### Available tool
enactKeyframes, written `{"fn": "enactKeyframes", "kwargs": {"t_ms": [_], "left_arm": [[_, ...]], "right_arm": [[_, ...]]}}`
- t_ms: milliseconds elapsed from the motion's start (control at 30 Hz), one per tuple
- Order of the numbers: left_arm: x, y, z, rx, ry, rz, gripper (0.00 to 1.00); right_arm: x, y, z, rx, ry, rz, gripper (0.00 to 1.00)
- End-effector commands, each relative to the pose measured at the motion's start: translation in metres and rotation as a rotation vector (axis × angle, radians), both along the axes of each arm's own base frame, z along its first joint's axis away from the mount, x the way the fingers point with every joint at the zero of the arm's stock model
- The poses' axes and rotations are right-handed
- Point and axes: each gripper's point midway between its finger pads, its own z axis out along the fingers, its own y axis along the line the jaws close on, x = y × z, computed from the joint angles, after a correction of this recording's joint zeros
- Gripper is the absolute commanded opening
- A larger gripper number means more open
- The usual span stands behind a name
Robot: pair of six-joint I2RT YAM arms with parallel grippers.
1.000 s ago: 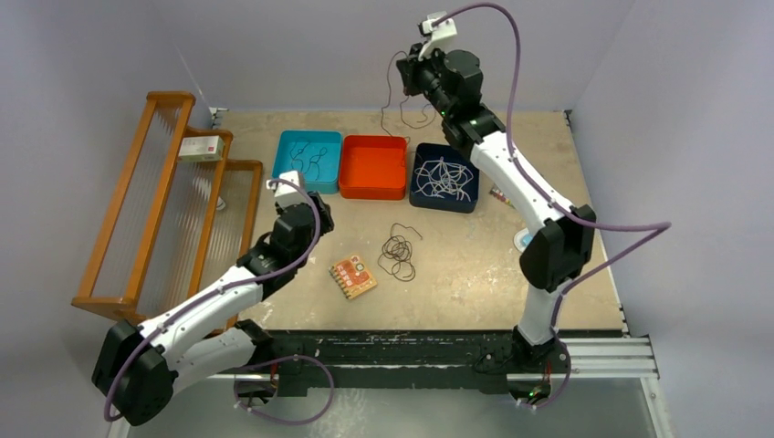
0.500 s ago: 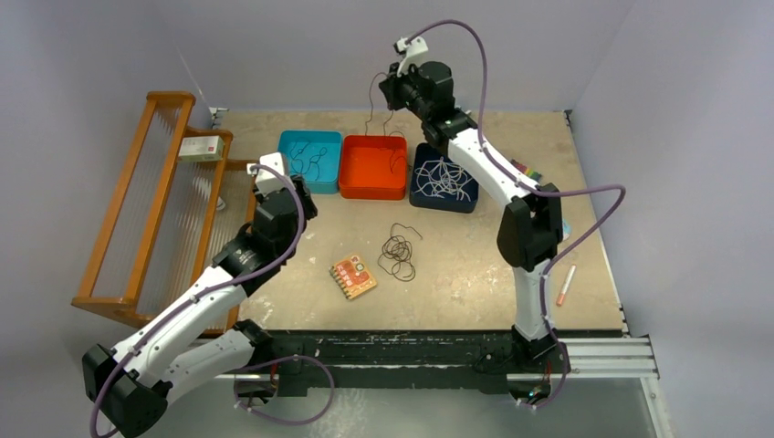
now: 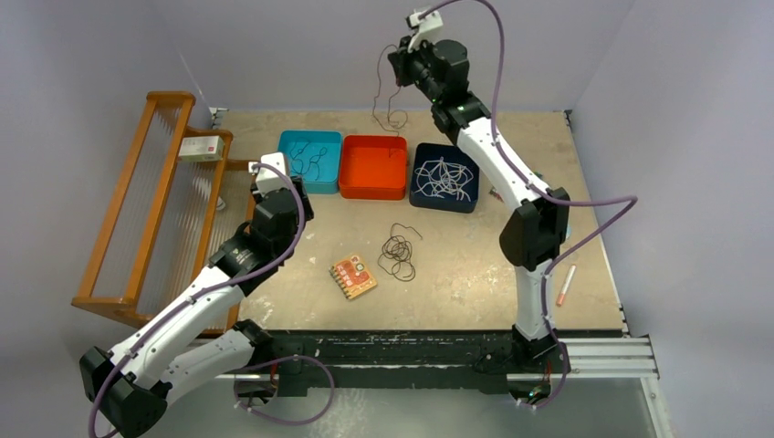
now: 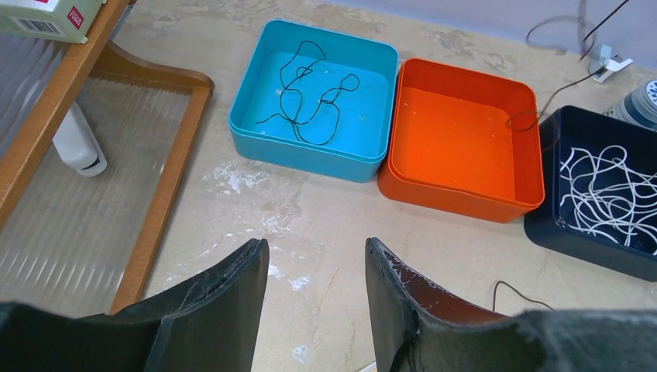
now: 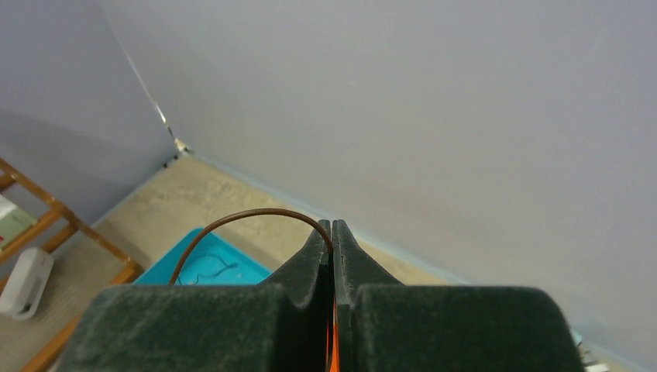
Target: Untangle the cables
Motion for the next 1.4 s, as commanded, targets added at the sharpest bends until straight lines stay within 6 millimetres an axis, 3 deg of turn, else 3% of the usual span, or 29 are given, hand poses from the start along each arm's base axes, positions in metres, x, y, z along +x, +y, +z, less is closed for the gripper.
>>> {"fn": "enactKeyframes", "kwargs": {"t_ms": [0, 133, 300, 600, 733, 1067, 1200, 1367], "left_arm": [[0.001, 0.004, 0.027, 0.003, -0.051, 0.006, 0.48], [0.002, 0.003, 0.025, 0.001, -0.046, 0.001, 0.48], [0.002, 0.002, 0.024, -0.004, -0.046, -0.001, 0.48], [0.003, 0.002, 0.022, 0.002, -0.041, 0.002, 0.48], [0.003, 0.002, 0.022, 0.003, -0.040, 0.002, 0.48], [0.004, 0.001, 0.021, 0.006, -0.034, 0.000, 0.49], [0.004, 0.000, 0.019, 0.008, -0.030, -0.004, 0.49], [0.004, 0.000, 0.019, 0.008, -0.030, -0.005, 0.49]], "right_arm": [[-0.029, -0.026, 0.109, 0.064, -0.203, -0.032, 0.00], [-0.035, -0.023, 0.124, 0.081, -0.231, -0.008, 0.00], [-0.032, -0.016, 0.120, 0.090, -0.224, 0.017, 0.00], [-0.019, 0.011, 0.073, 0.105, -0.125, 0.116, 0.00], [-0.011, 0.026, 0.038, 0.094, -0.057, 0.167, 0.00], [-0.006, 0.040, -0.020, 0.092, 0.072, 0.215, 0.00], [-0.010, 0.041, -0.033, 0.106, 0.113, 0.229, 0.00], [-0.018, 0.040, -0.031, 0.118, 0.114, 0.242, 0.00]]}}
